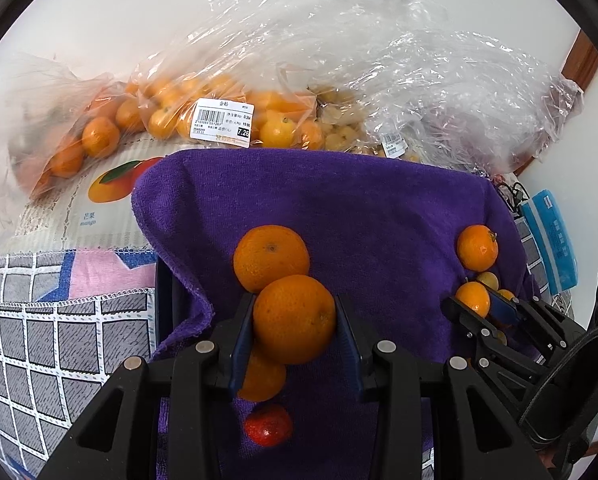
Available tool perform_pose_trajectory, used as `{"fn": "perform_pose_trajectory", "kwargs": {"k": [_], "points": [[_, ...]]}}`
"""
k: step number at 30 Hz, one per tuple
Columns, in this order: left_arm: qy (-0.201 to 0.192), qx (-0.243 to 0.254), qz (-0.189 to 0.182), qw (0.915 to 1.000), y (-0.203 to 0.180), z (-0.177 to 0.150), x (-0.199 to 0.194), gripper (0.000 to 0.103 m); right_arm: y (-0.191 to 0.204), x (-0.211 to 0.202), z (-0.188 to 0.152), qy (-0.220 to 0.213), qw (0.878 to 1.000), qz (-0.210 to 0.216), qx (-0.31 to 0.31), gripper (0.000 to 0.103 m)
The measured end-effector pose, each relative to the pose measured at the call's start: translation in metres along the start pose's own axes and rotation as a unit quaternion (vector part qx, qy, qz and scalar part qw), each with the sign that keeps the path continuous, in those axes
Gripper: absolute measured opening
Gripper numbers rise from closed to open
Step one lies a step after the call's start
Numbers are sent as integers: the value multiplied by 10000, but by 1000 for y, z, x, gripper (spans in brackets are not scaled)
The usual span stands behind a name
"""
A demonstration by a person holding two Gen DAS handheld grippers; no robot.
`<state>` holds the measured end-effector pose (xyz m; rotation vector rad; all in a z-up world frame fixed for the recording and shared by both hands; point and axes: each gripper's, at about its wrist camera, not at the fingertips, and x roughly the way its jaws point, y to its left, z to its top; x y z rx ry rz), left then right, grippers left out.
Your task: Organize fruits
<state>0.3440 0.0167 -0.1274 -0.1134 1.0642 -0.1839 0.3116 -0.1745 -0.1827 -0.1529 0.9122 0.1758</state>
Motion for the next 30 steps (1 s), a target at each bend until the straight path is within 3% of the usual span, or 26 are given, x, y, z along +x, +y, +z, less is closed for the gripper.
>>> {"fn": "perform_pose_trajectory", "kwargs": {"k": [11, 15, 21, 30], "points": [[-21, 87, -22, 10000, -4, -1, -1, 38, 2, -2, -2, -39, 10000, -11, -52, 34], [-7, 43, -36, 10000, -4, -2, -5, 42, 1, -10, -1, -82, 9999, 61, -50, 49], [-125, 75, 19, 9999, -9, -7, -28, 52, 1, -40, -1, -261, 9997, 35, 5, 60], [-623, 152, 235, 9977, -25, -36, -98, 64, -6, -117, -9, -595, 9973, -68, 421, 74]]}}
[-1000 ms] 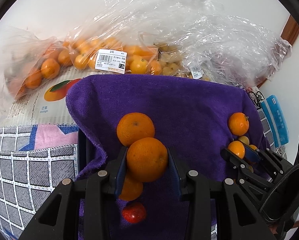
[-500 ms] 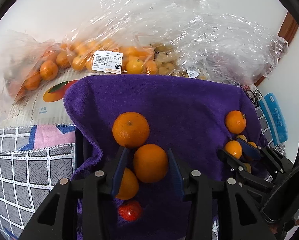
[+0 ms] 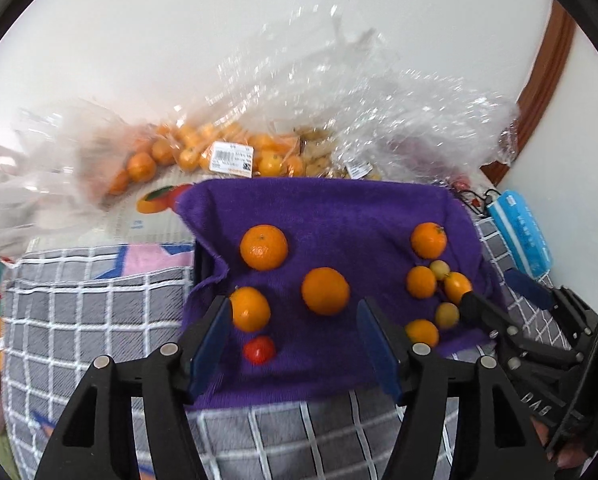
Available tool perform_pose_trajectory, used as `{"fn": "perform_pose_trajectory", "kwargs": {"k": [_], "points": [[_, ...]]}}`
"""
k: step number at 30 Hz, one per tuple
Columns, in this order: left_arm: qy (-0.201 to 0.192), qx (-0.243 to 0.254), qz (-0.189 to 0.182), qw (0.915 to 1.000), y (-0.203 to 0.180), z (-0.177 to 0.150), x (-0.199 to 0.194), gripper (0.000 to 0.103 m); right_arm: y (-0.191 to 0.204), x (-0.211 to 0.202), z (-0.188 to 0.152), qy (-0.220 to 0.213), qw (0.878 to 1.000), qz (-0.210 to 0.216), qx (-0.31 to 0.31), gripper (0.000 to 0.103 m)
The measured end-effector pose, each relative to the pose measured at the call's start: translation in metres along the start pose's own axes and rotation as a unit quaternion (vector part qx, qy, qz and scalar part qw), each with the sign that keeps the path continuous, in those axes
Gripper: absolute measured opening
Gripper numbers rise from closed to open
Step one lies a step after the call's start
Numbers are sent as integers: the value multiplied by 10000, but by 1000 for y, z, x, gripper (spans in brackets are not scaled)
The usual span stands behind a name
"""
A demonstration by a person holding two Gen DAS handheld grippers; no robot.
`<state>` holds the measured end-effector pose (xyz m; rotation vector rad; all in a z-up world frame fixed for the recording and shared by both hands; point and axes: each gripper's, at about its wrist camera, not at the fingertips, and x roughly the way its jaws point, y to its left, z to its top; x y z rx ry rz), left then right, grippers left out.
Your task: Organize fruits
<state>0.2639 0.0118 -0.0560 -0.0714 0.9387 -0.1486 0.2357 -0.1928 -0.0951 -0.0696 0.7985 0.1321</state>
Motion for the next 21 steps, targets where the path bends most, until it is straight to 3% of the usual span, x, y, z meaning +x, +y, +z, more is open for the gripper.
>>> {"fn": "perform_pose_trajectory", "kwargs": {"k": [14, 16, 21], "points": [[-884, -42, 159, 9960, -18, -70, -122, 78, -6, -121, -46, -385, 9976, -218, 527, 75], [-963, -80, 128, 9952, -22, -82, -136, 78, -4, -135, -54, -469, 9973, -264, 508, 89], [-1221, -130, 219, 9922, -28, -103, -160, 89, 4, -164, -74, -714, 9962, -383, 329, 99]]}}
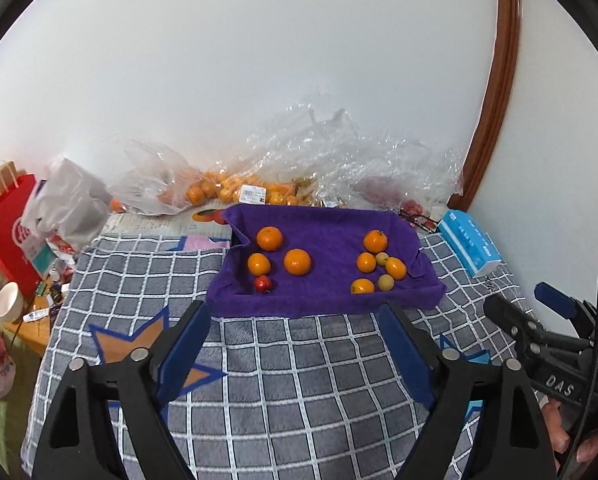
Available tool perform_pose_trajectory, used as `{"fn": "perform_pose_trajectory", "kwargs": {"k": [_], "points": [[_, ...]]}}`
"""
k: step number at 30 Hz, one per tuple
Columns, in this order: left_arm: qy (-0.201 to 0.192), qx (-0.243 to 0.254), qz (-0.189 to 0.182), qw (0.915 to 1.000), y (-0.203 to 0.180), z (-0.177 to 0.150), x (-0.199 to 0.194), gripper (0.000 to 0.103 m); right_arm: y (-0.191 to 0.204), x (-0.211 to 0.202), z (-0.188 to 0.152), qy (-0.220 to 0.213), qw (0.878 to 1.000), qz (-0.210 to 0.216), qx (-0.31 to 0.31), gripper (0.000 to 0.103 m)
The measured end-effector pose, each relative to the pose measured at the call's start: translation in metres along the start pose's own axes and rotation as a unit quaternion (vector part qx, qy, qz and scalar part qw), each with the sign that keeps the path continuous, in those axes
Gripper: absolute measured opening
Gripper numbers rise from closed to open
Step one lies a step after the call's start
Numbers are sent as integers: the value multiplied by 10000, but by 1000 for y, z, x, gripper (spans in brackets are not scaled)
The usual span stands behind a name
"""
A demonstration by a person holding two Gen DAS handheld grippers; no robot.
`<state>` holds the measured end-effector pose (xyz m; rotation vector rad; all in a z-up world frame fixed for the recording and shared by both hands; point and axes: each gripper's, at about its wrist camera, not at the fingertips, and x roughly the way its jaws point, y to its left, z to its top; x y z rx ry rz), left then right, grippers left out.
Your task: Organize fruits
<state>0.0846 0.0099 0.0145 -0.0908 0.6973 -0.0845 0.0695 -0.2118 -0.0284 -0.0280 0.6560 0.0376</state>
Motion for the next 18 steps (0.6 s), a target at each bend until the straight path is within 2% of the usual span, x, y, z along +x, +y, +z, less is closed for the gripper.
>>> {"fn": "perform_pose_trajectory", "kwargs": {"k": [3, 6, 18], "points": [[-123, 4, 64, 9999, -4, -8, -15, 91, -5, -15, -9, -89, 9999, 1, 73, 103], [-228, 36, 139, 9996, -7, -14, -27, 92, -11, -22, -14, -53, 9998, -65, 165, 103], [-245, 30, 167, 9996, -14, -25, -39, 93, -20, -42, -25, -137, 9997, -105, 180, 103]]}}
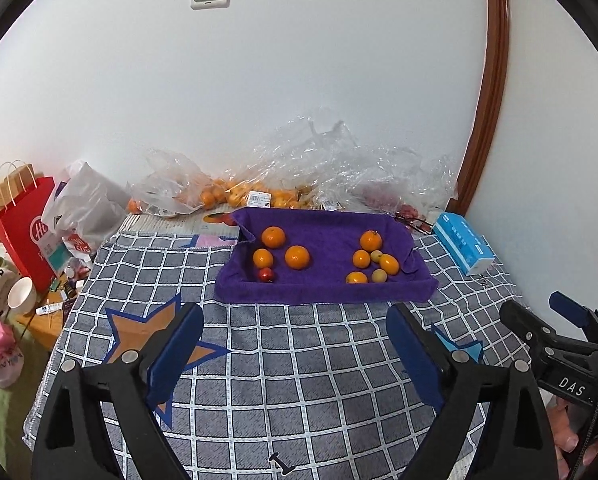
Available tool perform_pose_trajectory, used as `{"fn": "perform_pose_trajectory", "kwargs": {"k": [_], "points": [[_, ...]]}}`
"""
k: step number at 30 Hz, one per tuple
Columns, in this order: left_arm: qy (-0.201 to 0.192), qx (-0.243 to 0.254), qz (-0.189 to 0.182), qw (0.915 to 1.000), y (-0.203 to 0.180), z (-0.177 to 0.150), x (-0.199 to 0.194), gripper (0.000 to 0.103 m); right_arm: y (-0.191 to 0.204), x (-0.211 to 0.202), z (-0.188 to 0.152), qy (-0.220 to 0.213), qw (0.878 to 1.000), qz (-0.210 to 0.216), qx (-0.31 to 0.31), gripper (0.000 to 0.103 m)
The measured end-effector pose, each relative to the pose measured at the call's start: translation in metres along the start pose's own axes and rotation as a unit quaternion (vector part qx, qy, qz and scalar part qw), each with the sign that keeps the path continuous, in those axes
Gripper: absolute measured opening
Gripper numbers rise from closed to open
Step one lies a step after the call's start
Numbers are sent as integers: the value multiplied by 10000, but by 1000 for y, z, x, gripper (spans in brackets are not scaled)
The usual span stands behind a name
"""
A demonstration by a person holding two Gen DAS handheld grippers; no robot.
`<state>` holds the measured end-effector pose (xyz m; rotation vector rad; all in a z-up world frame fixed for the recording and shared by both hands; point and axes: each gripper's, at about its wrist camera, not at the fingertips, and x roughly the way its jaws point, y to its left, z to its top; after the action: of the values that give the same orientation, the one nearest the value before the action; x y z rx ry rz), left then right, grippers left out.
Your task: Organize fruits
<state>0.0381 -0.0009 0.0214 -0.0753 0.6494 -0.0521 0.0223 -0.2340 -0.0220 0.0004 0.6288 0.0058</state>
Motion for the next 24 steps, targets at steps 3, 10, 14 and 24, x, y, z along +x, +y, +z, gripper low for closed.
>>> {"fn": "perform_pose_trajectory", "kwargs": {"k": [3, 10, 14, 24], "points": [[-18, 43, 46, 10000, -2, -1, -1, 93, -1, -2, 0, -13, 10000, -13, -1, 103], [1, 50, 35, 10000, -4, -2, -3, 93, 0, -4, 0, -28, 10000, -29, -39, 103], [2, 43, 26, 10000, -4, -2, -4, 93, 2, -6, 0, -48, 10000, -38, -65, 103], [11, 44, 27, 10000, -3, -3, -6, 93, 5, -8, -1, -56, 9999, -38, -102, 103]]}}
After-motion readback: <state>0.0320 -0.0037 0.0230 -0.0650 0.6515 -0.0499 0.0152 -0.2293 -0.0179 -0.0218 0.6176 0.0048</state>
